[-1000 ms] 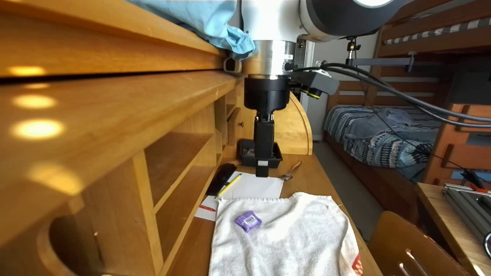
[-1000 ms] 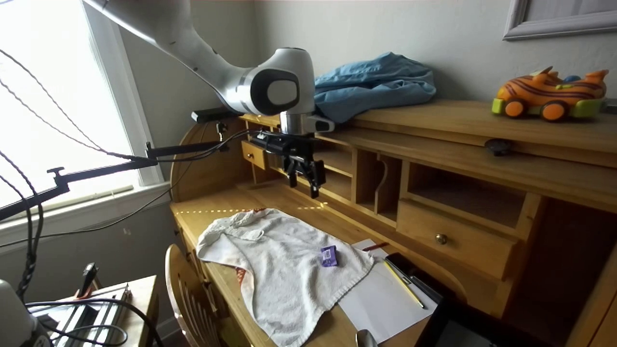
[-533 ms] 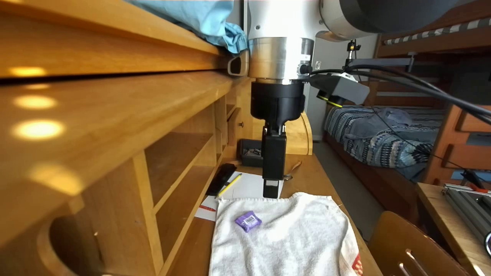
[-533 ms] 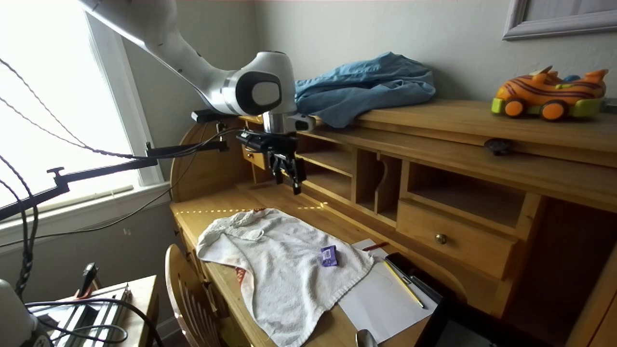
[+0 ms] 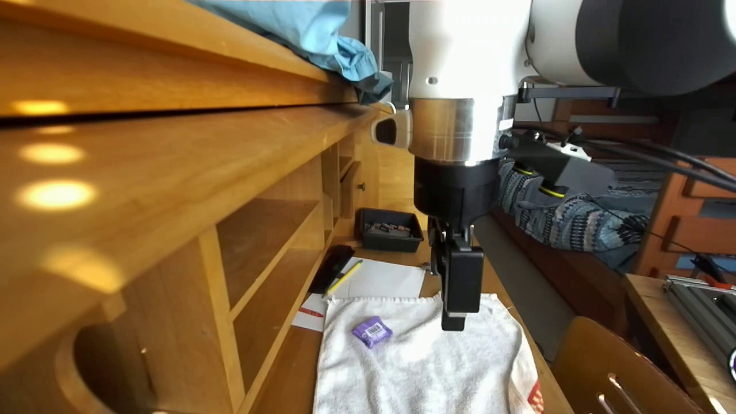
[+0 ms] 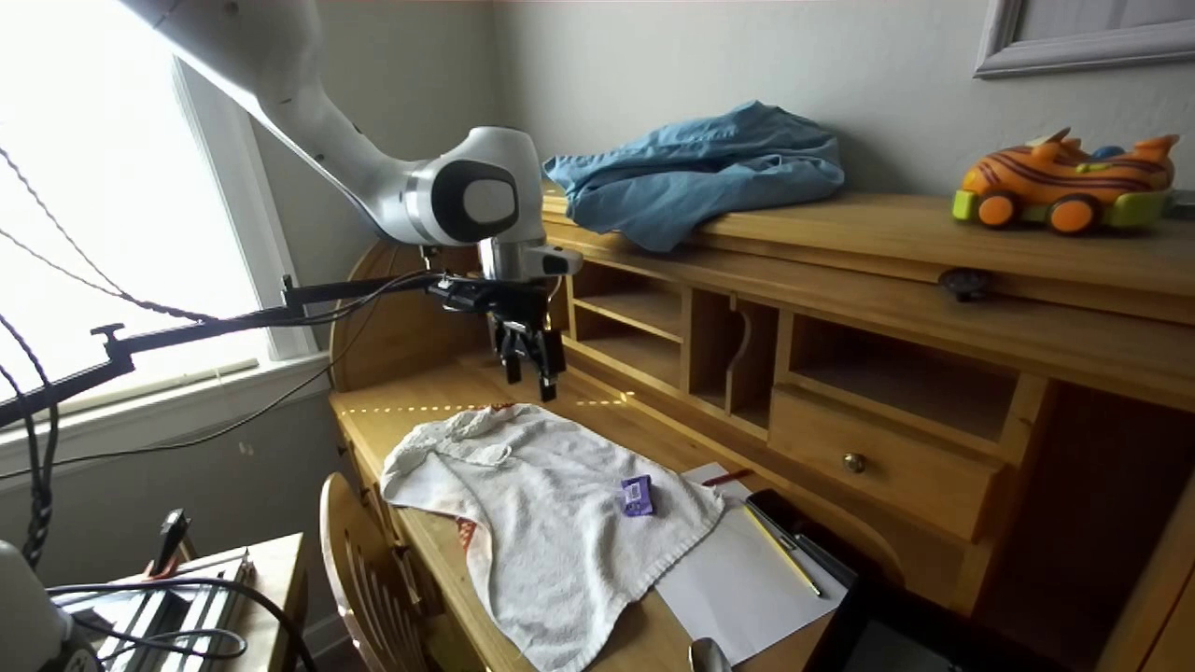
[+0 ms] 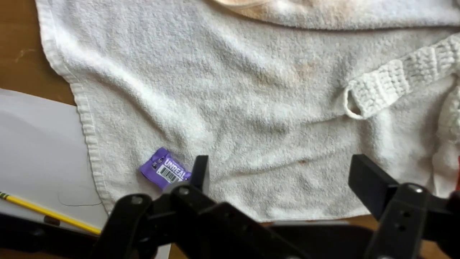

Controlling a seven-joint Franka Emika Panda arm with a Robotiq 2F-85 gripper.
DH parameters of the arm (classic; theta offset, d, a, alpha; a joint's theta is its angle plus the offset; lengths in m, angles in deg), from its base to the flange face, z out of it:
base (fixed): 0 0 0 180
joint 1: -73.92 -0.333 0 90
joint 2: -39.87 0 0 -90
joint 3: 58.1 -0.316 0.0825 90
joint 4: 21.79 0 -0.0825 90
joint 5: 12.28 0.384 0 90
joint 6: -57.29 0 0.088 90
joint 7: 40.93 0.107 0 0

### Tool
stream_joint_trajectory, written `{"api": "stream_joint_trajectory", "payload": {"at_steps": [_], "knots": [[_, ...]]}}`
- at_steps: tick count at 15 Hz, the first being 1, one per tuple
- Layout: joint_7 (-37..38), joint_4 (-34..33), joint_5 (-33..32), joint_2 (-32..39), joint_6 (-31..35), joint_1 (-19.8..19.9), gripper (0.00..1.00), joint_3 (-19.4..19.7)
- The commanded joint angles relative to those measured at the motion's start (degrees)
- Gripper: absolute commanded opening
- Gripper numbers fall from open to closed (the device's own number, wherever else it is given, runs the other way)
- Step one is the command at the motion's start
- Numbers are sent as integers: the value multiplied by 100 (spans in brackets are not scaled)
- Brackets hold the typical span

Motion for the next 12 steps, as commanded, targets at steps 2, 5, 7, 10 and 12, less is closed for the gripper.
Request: {"api": "stream_joint_trajectory", "payload": {"at_steps": [2,5,7,10,12], "knots": [[-167,126,-1027,211,292,81,100,194],[-198,293,-1683,261,733,179,100,443],[-146,174,-1499,304,586,157,100,414],[-152,192,-1526,330,638,193,100,449],[-290,57,-1486,450,513,191,100,414]]}}
